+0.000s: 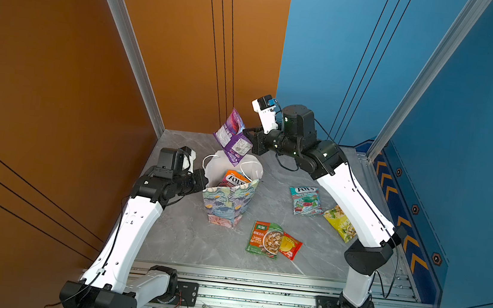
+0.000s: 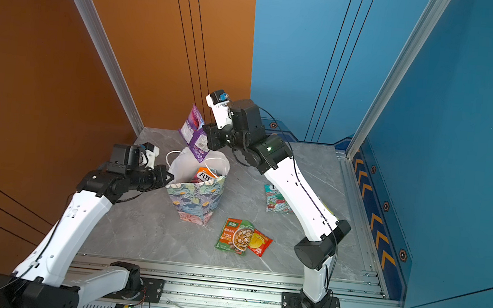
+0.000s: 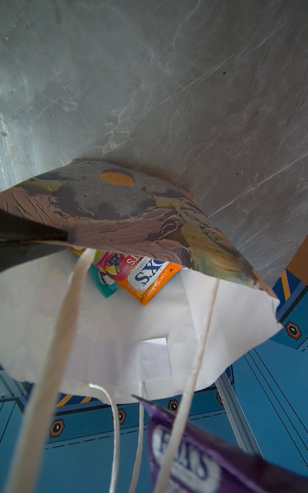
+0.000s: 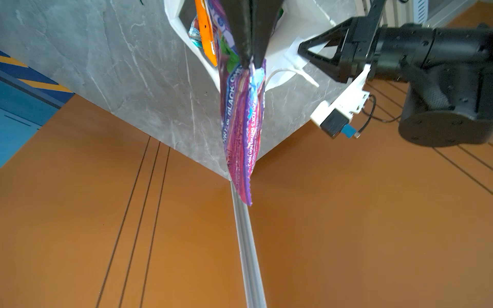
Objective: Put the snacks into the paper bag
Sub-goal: 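Lower the purple packet into the bag held open by the left gripper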
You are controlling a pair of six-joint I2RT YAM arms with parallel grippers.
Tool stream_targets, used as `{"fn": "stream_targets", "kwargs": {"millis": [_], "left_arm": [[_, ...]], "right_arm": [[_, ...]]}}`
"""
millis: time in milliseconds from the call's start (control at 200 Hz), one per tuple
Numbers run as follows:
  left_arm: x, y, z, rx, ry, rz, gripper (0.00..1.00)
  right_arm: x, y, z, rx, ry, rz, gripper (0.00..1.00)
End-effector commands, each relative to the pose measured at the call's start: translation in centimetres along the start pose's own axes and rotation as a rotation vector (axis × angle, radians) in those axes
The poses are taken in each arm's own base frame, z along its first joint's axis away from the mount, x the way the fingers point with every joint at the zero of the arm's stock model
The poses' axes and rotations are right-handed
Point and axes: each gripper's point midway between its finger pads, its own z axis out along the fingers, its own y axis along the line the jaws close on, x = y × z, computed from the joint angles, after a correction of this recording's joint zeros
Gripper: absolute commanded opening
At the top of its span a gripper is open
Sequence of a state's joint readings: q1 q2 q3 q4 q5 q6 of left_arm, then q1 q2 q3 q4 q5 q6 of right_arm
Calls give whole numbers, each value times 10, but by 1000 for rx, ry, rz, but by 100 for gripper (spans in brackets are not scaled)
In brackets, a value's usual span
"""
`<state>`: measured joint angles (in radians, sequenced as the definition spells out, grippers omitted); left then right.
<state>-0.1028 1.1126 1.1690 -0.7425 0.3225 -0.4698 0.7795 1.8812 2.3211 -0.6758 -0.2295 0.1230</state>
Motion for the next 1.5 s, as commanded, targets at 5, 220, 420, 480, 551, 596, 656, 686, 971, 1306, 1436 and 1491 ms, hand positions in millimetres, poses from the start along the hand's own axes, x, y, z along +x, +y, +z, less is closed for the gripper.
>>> {"fn": "stream_targets", "kwargs": {"millis": [5, 220, 420, 480, 551, 596, 656, 686, 971, 1306, 1436, 1491], "left_arm": [[-11, -15, -7, 65, -43, 17, 0], [-11, -15, -7, 65, -44, 14, 0], [-11, -15, -7, 65, -43, 14, 0], [-11, -16, -7, 66, -43, 16, 0], [-11, -15, -7, 65, -43, 15, 0], [-11, -16, -7, 66, -43, 16, 0], [-10, -15, -7, 65, -42, 15, 0], [-11, -15, -7, 66, -42, 15, 0], [-10, -15, -6, 66, -41, 15, 0], [-11, -17, -5, 71, -40, 13, 0], [-10, -17, -6, 71, -41, 13, 0], [-11, -17, -6, 70, -44, 14, 0]], "right_arm": [[1, 18, -7, -64, 16, -97, 0], [19, 21, -5, -56, 81, -141, 0], [31, 11, -3, -11, 116, -164, 0], [34, 8, -2, 6, 127, -171, 0], [37, 2, -1, 27, 138, -173, 0], [39, -3, -1, 44, 146, -171, 0], [42, -7, -1, 59, 155, -170, 0], [44, -11, 0, 67, 160, -169, 0], [62, -5, -3, 14, 223, -199, 0], [86, 19, 3, -97, 298, -262, 0], [95, 25, 11, -111, 326, -282, 0], [98, 27, 14, -113, 337, -287, 0]]}}
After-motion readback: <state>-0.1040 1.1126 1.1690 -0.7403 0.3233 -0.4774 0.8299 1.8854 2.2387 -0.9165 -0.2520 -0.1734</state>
